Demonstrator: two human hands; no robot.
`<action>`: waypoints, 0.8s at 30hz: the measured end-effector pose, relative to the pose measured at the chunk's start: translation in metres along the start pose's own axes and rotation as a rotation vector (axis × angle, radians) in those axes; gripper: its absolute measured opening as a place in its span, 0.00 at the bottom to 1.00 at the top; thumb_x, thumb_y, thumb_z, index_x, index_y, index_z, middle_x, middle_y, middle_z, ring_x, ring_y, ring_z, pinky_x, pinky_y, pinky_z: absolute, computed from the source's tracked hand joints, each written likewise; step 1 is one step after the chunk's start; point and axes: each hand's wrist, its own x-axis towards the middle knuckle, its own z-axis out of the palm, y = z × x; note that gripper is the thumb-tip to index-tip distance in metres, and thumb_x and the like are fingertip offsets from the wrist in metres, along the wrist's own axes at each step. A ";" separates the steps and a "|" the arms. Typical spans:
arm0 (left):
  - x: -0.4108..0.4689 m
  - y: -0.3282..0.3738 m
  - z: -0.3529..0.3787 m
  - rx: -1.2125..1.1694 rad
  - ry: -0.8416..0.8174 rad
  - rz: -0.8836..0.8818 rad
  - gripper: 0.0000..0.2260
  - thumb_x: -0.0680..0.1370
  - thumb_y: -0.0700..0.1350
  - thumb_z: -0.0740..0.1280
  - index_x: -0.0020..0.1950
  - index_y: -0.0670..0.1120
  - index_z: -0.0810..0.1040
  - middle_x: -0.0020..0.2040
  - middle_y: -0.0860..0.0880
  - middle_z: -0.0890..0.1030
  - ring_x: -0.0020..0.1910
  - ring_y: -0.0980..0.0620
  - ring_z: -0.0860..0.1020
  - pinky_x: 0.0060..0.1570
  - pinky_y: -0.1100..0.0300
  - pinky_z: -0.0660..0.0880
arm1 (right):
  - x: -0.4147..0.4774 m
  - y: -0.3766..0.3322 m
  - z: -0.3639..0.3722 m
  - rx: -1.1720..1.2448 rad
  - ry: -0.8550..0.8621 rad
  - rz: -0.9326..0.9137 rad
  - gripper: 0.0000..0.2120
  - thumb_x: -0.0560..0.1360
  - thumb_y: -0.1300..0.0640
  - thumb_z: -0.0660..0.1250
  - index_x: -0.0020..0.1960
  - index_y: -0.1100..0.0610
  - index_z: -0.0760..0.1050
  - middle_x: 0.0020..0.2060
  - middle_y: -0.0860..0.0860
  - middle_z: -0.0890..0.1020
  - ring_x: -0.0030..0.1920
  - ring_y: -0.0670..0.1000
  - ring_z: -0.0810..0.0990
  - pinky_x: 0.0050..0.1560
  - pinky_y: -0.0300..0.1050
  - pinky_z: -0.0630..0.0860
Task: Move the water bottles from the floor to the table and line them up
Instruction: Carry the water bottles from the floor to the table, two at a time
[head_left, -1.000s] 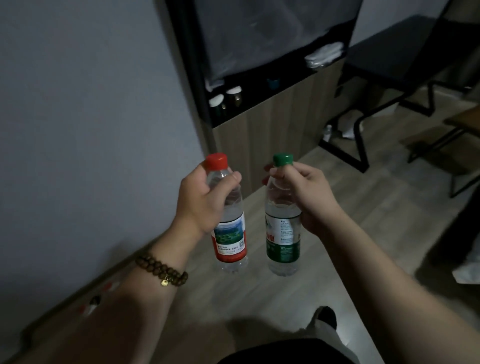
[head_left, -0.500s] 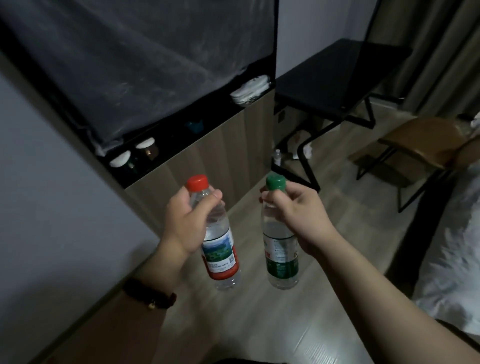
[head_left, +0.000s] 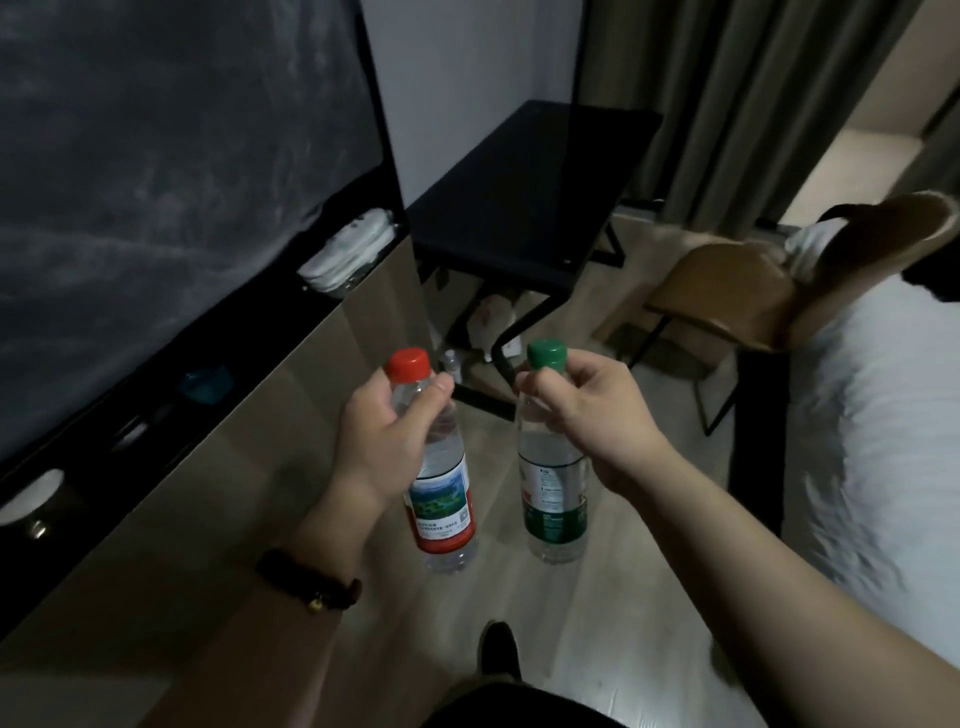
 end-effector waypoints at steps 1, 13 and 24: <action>0.024 -0.001 0.008 0.008 -0.021 0.000 0.13 0.73 0.60 0.70 0.44 0.52 0.82 0.39 0.49 0.86 0.40 0.52 0.85 0.41 0.61 0.79 | 0.019 -0.003 -0.004 -0.028 0.016 -0.015 0.07 0.73 0.59 0.72 0.43 0.64 0.82 0.35 0.55 0.83 0.36 0.48 0.80 0.36 0.42 0.76; 0.230 -0.010 0.122 0.002 -0.226 0.000 0.14 0.75 0.61 0.69 0.44 0.51 0.82 0.40 0.49 0.86 0.41 0.53 0.85 0.40 0.64 0.79 | 0.205 -0.006 -0.066 0.043 0.226 0.033 0.04 0.74 0.61 0.71 0.43 0.59 0.85 0.37 0.56 0.85 0.38 0.48 0.84 0.34 0.33 0.76; 0.389 -0.032 0.251 0.052 -0.050 -0.105 0.17 0.74 0.62 0.67 0.45 0.48 0.81 0.40 0.49 0.86 0.40 0.51 0.85 0.44 0.50 0.79 | 0.426 0.005 -0.160 0.000 0.016 0.019 0.18 0.66 0.47 0.73 0.43 0.62 0.81 0.32 0.50 0.80 0.34 0.46 0.77 0.38 0.45 0.74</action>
